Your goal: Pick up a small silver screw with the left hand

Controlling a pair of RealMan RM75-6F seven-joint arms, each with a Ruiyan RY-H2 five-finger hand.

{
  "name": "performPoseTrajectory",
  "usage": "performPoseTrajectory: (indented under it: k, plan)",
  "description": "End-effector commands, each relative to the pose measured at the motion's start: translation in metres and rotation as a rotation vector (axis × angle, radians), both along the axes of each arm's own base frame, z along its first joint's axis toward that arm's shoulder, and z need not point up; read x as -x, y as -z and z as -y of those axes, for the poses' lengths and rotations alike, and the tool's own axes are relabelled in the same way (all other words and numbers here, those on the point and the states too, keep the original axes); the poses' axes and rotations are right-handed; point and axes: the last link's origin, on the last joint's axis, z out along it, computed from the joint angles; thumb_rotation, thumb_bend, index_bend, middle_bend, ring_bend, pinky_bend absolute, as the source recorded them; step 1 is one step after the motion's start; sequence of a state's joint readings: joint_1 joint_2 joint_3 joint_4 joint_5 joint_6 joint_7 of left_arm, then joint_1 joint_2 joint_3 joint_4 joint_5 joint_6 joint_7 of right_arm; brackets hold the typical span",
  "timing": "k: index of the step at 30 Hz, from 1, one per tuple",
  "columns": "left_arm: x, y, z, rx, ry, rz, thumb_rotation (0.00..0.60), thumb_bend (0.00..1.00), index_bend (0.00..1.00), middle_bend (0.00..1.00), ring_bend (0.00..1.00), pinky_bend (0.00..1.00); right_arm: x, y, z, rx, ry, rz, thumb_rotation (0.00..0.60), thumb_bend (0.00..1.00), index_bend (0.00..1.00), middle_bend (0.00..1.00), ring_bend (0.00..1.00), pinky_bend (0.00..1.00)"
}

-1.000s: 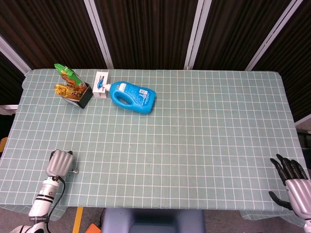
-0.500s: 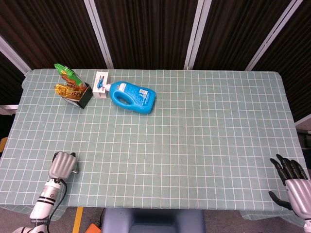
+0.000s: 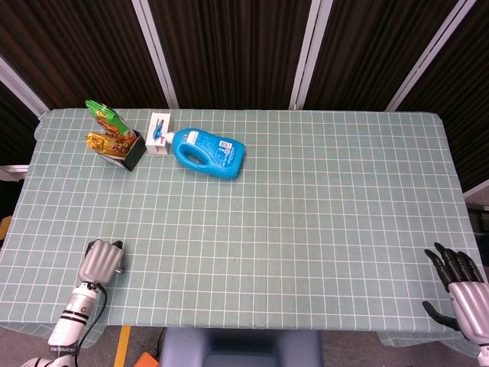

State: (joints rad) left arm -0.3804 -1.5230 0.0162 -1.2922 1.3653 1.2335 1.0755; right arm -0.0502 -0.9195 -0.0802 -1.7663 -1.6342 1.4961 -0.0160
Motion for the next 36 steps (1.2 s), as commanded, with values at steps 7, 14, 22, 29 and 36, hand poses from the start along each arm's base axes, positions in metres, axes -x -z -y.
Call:
performPoseTrajectory:
  k: [7, 14, 22, 29, 36]
  plan:
    - [-0.001, -0.005, 0.001, 0.0, 0.006, 0.029, 0.6, 0.42, 0.37, 1.0, 1.0, 1.0, 0.0, 0.001, 0.0, -0.001, 0.002, -0.004, 0.6, 0.34, 0.0, 0.0, 0.0, 0.0]
    - [-0.005, -0.022, 0.012, -0.023, 0.006, 0.098, 0.6, 0.42, 0.25, 1.0, 1.0, 1.0, 0.0, 0.001, 0.0, 0.002, -0.001, -0.002, 0.6, 0.34, 0.0, 0.0, 0.0, 0.0]
    - [-0.011, -0.067, 0.048, -0.024, -0.071, 0.539, 0.6, 0.42, 0.08, 0.78, 0.77, 0.82, -0.001, 0.001, -0.002, -0.002, -0.005, -0.002, 0.6, 0.34, 0.0, 0.0, 0.0, 0.0]
    - [-0.002, -0.102, 0.104, 0.212, -0.19, 1.548, 0.6, 0.41, 0.0, 0.0, 0.0, 0.09, -0.003, 0.002, -0.003, 0.009, -0.022, 0.0, 0.6, 0.34, 0.0, 0.0, 0.0, 0.0]
    - [0.016, -0.111, 0.108, 0.156, -0.037, 1.326, 0.6, 0.41, 0.0, 0.0, 0.0, 0.02, -0.004, 0.003, -0.006, 0.011, -0.036, -0.012, 0.6, 0.34, 0.0, 0.0, 0.0, 0.0]
